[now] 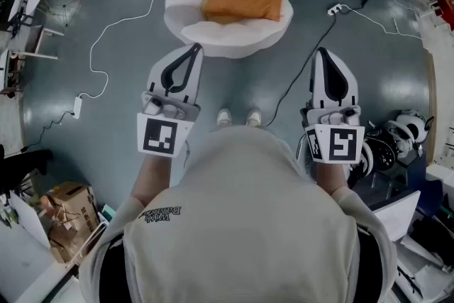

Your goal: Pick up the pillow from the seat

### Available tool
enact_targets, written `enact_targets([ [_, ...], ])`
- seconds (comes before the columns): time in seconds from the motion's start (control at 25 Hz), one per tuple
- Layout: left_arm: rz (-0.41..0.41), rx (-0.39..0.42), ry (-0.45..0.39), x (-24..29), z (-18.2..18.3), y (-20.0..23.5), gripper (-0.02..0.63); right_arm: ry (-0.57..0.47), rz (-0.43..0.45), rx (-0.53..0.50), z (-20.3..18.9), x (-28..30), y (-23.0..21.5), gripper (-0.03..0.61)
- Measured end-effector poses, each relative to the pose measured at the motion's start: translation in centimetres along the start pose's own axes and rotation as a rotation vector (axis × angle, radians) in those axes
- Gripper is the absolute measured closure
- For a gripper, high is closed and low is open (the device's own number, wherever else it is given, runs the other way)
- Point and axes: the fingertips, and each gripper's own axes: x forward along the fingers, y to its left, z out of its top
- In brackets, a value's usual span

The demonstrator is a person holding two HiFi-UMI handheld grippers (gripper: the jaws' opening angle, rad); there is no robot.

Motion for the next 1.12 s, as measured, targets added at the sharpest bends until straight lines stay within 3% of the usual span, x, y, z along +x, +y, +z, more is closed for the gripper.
enact_targets([
  [0.32,0.013,-0.015,-0.009,0.7,0.6,-0.2,0.601,-0.005,-0.004,0.012,0.2,-0.1,-1.2,0.569],
  [0.72,-0.037,0.094,0.028,2.2,1.6,-3.0,0.601,-0.015,0.022,0.056,-0.3,-0.6,-2.7,0.569],
  [0.96,-0.029,0.03,0.029,3.3,1.7,-4.2,0.601,-0.005,0.042,0.083,-1.4,-0.9,-4.1,0.569],
  [1.12,-0.011,-0.063,-0.026,3.9,2.7,-4.7,0.601,-0.015,0.087,-0.03,-1.7,-1.2,-3.8,0.569],
])
